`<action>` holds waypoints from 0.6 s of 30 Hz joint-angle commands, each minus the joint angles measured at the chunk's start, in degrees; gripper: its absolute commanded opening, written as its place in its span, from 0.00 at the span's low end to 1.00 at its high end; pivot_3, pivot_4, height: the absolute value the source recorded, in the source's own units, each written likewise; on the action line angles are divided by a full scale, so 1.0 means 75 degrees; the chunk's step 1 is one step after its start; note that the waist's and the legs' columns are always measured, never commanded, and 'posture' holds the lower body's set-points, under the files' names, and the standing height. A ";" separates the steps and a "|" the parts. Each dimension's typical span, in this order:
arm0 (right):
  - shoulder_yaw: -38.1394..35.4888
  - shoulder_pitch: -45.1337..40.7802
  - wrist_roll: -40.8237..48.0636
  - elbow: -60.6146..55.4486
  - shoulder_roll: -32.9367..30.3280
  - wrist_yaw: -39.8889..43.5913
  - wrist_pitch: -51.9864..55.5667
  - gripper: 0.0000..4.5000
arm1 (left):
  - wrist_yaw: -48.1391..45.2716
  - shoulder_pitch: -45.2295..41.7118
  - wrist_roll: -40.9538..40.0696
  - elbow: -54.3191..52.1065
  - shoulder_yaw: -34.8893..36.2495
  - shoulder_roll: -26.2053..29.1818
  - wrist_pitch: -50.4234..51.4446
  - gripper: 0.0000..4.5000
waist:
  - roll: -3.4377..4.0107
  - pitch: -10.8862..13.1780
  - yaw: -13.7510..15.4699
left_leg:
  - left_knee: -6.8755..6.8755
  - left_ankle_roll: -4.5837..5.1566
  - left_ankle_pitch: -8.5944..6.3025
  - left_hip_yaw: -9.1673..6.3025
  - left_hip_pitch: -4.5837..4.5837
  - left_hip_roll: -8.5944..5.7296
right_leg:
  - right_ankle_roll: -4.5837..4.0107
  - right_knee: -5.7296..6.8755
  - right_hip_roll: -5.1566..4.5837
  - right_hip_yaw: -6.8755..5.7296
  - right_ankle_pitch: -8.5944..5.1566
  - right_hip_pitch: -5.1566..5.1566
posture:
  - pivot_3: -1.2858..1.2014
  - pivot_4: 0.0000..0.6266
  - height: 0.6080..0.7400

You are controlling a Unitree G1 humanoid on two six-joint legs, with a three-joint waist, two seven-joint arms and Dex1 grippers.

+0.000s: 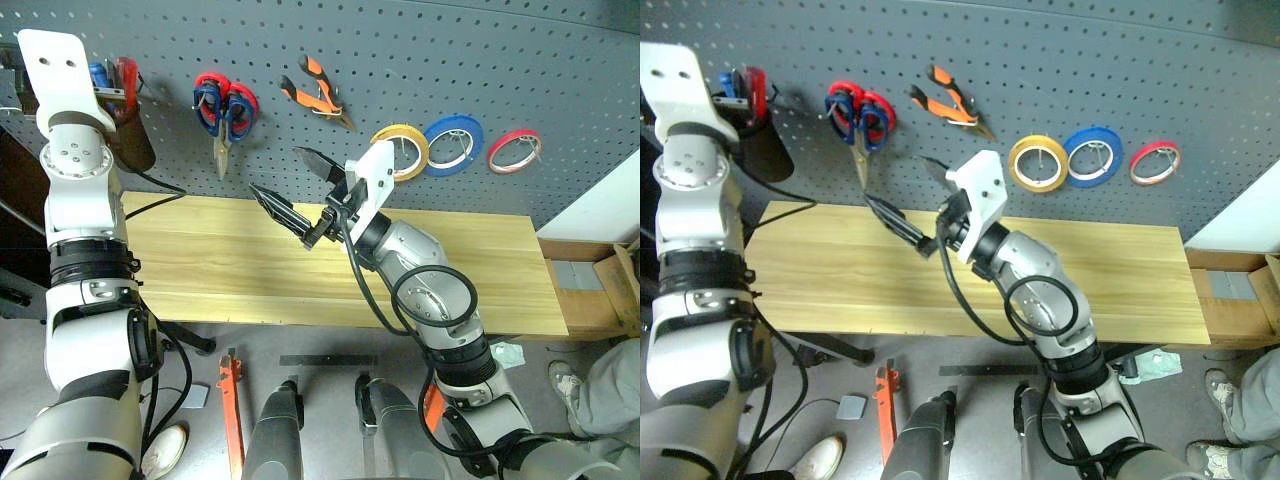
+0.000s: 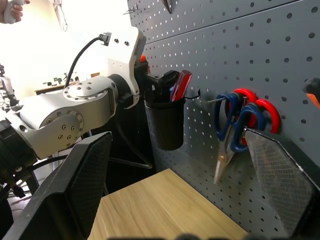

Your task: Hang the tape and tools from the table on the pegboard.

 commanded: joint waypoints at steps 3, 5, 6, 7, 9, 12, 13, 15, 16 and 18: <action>-0.0059 0.0019 0.0046 -0.0286 0.0023 0.0030 -0.0137 1.00 | -0.0215 -0.0843 0.0092 0.0895 -0.0217 0.0508 -0.0492 0.99 | 0.0000 0.0000 0.0003 | 0.0002 0.0002 0.0002 -0.0001 -0.0001 0.0000 | 0.0001 0.0002 0.0001 -0.0004 0.0000 0.0000 | 0.52 0.42 1.00; -0.0057 0.0018 0.0050 -0.0281 0.0026 0.0041 -0.0135 1.00 | -0.0316 -0.1053 0.0097 0.1249 -0.0300 0.0592 -0.0590 0.99 | -0.0002 -0.0001 0.0003 | 0.0001 0.0003 0.0002 -0.0001 -0.0002 -0.0002 | 0.0002 0.0000 0.0001 -0.0004 0.0000 0.0000 | 0.52 0.42 1.00; -0.0050 0.0017 0.0048 -0.0274 0.0028 0.0050 -0.0140 1.00 | -0.0356 -0.1184 0.0096 0.1470 -0.0330 0.0644 -0.0652 0.99 | -0.0001 -0.0001 0.0002 | 0.0001 0.0003 0.0002 0.0000 -0.0002 -0.0002 | 0.0002 -0.0002 0.0001 -0.0004 0.0000 0.0000 | 0.52 0.43 1.00; -0.0045 0.0017 0.0044 -0.0268 0.0031 0.0053 -0.0146 1.00 | -0.0471 -0.1298 0.0099 0.1672 -0.0384 0.0686 -0.0665 0.99 | -0.0001 -0.0001 0.0001 | 0.0000 0.0003 0.0002 0.0002 -0.0002 -0.0003 | 0.0002 -0.0003 0.0001 -0.0002 -0.0001 0.0000 | 0.52 0.43 1.00; -0.0040 0.0021 0.0037 -0.0268 0.0035 0.0050 -0.0152 1.00 | -0.0601 -0.1411 0.0091 0.1913 -0.0444 0.0727 -0.0704 0.99 | -0.0001 -0.0001 -0.0001 | -0.0002 0.0003 0.0002 0.0003 -0.0002 -0.0003 | 0.0002 -0.0005 0.0001 -0.0003 -0.0001 0.0000 | 0.52 0.43 1.00; -0.0044 0.0027 0.0024 -0.0278 0.0033 0.0036 -0.0153 1.00 | -0.0583 -0.1206 -0.0008 0.1771 -0.0422 0.0646 -0.0720 0.99 | -0.0001 -0.0001 -0.0002 | -0.0003 0.0003 0.0002 0.0004 -0.0002 -0.0001 | 0.0004 -0.0005 0.0001 -0.0002 -0.0002 0.0000 | 0.52 0.43 1.00; -0.0047 0.0029 0.0022 -0.0283 0.0031 0.0031 -0.0150 1.00 | -0.0558 -0.1049 -0.0056 0.1596 -0.0395 0.0589 -0.0679 0.99 | -0.0002 -0.0001 -0.0003 | -0.0002 0.0003 0.0002 0.0003 -0.0003 0.0000 | 0.0004 -0.0005 0.0001 -0.0003 -0.0002 -0.0001 | 0.52 0.43 1.00; -0.0051 0.0040 0.0015 -0.0298 0.0024 0.0021 -0.0146 1.00 | -0.0452 -0.0690 -0.0159 0.1134 -0.0312 0.0472 -0.0560 0.99 | -0.0001 -0.0001 -0.0003 | -0.0002 0.0003 0.0002 0.0003 -0.0002 0.0000 | 0.0004 -0.0004 0.0000 -0.0002 -0.0002 -0.0001 | 0.52 0.43 1.00; -0.0051 0.0049 0.0008 -0.0309 0.0020 0.0011 -0.0142 1.00 | -0.0387 -0.0472 -0.0229 0.0808 -0.0246 0.0398 -0.0487 0.99 | -0.0001 -0.0001 0.0002 | -0.0002 0.0003 0.0002 0.0003 -0.0002 0.0000 | 0.0002 -0.0002 -0.0001 0.0000 0.0000 -0.0001 | 0.52 0.43 1.00; -0.0060 0.0051 0.0004 -0.0312 0.0011 0.0008 -0.0142 1.00 | -0.0272 0.0085 -0.0413 -0.0129 -0.0056 0.0155 -0.0224 0.99 | -0.0001 -0.0001 0.0013 | -0.0001 0.0003 0.0002 0.0004 -0.0001 -0.0001 | 0.0001 -0.0002 -0.0003 0.0001 0.0000 0.0000 | 0.52 0.43 1.00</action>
